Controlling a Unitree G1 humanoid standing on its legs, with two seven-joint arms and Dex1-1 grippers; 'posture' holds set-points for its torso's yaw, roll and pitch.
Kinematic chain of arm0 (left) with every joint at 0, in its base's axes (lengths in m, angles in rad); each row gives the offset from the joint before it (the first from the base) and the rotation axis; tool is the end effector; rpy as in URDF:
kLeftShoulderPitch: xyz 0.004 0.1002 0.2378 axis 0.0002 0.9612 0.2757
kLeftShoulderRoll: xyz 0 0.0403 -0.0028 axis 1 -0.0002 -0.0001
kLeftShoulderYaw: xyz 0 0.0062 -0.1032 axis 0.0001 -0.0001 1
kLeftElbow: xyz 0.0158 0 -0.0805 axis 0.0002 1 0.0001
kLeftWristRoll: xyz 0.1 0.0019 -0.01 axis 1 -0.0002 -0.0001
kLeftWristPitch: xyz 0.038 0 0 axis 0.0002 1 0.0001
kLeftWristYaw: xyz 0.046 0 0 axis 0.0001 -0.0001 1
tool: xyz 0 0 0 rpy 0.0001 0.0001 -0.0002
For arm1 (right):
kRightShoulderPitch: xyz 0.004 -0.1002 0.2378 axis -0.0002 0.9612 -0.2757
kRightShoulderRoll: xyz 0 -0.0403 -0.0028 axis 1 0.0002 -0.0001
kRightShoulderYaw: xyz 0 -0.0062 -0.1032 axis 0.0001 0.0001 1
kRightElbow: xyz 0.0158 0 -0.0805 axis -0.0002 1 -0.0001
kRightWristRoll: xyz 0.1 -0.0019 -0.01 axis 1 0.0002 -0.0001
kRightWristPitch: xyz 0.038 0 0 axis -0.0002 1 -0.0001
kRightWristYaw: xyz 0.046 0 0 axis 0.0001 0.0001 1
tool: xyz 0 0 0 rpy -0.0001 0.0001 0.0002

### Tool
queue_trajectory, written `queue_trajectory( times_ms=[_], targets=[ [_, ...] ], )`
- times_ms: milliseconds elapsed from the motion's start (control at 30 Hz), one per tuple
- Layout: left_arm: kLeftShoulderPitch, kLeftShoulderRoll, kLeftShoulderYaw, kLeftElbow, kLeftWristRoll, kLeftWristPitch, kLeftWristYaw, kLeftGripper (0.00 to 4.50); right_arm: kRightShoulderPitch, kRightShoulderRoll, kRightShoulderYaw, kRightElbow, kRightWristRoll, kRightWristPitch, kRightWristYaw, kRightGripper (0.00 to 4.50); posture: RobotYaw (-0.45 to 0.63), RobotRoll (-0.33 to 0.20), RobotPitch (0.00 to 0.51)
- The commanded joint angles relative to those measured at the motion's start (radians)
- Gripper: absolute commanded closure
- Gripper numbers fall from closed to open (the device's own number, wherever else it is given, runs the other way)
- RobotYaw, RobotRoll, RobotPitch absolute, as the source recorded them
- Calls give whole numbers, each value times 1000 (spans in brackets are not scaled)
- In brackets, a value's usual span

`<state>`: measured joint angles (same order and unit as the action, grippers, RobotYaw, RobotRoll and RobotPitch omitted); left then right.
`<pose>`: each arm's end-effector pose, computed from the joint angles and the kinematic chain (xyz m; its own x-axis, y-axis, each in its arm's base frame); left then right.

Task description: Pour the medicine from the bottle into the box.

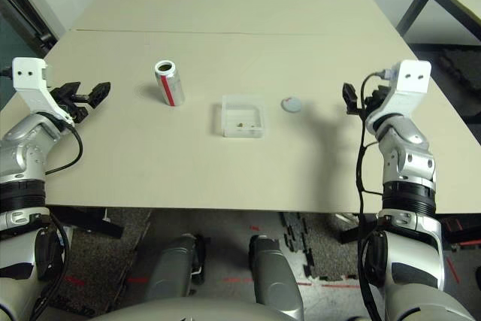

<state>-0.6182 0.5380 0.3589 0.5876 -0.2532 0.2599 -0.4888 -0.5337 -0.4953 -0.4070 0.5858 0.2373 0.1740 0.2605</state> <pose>0.2919 0.3088 0.1390 0.9946 -0.0856 -0.0587 0.0835 0.9958 -0.0363 0.2780 -0.3121 0.1143 0.9820 -0.1792 -0.0597 0.1814 0.9828 0.0340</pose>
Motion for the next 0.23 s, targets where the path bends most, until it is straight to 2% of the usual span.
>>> queue_trajectory(
  times_ms=[33,233],
  targets=[
    [-7,8,-26,98,31,-99,-4,52,-3,-9,-10,89,-3,-79,0,0,74,0,144],
    [5,27,-13,191,38,-195,47,52,0,-13,-3,161,-1,-134,4,0,64,0,143]
  ],
)
